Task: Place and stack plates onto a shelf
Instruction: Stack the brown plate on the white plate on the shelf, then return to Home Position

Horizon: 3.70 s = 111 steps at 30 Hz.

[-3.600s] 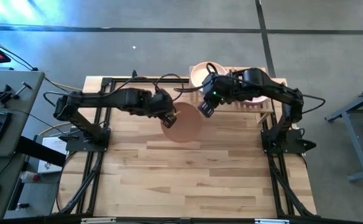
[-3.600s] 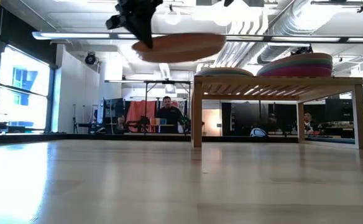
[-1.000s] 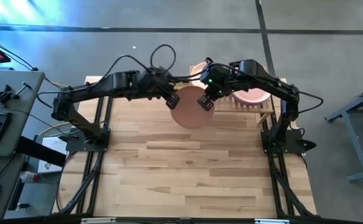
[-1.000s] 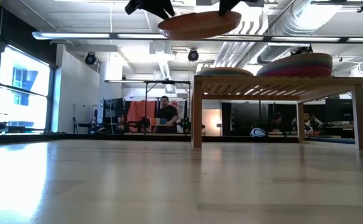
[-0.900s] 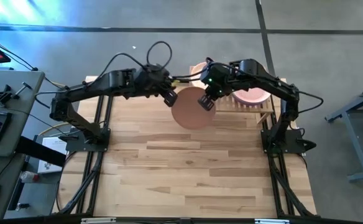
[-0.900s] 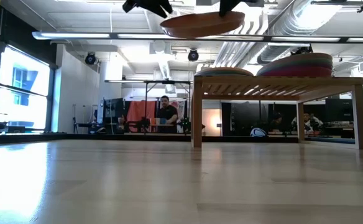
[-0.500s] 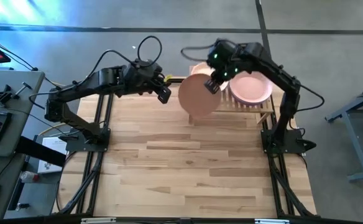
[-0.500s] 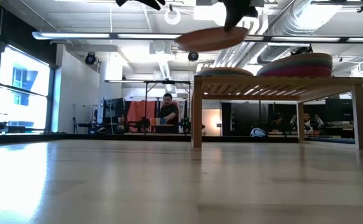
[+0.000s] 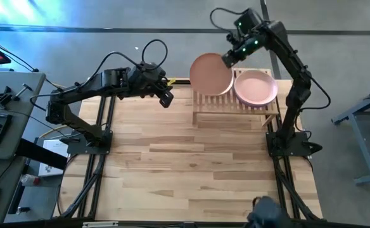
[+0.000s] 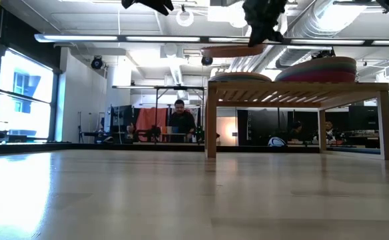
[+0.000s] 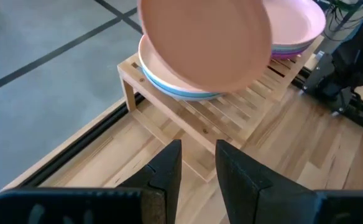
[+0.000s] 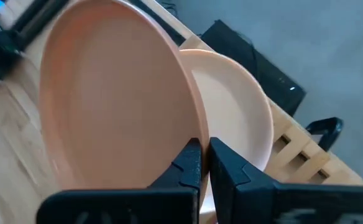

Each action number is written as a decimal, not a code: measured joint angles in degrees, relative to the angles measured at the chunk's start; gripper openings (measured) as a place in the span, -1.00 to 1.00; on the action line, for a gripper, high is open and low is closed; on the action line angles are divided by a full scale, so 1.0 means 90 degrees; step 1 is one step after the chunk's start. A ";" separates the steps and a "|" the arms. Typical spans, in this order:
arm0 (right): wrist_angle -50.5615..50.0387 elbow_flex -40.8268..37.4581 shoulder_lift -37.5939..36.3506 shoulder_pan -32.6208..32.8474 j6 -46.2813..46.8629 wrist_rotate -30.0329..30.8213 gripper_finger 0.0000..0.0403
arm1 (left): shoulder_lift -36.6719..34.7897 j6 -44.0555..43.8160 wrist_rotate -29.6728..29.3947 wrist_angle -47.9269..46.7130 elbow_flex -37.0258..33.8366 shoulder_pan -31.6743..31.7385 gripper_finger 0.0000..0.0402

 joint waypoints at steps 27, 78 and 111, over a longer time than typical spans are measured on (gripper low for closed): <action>-0.0466 0.0000 0.1317 -0.1219 -0.0658 -0.1335 -1.00 | 0.0000 0.0158 -0.0005 -0.0003 0.0000 0.0007 -0.57; 0.0474 0.0328 0.0039 0.0759 -0.0606 -0.1044 -0.38 | -0.3384 -0.0920 0.0140 -0.0502 -0.2707 -0.0794 -0.57; 0.3060 -0.0780 0.0045 0.6472 0.1720 0.2495 -0.38 | -0.7504 -0.0004 0.0413 0.1867 -0.6790 -0.2333 -0.58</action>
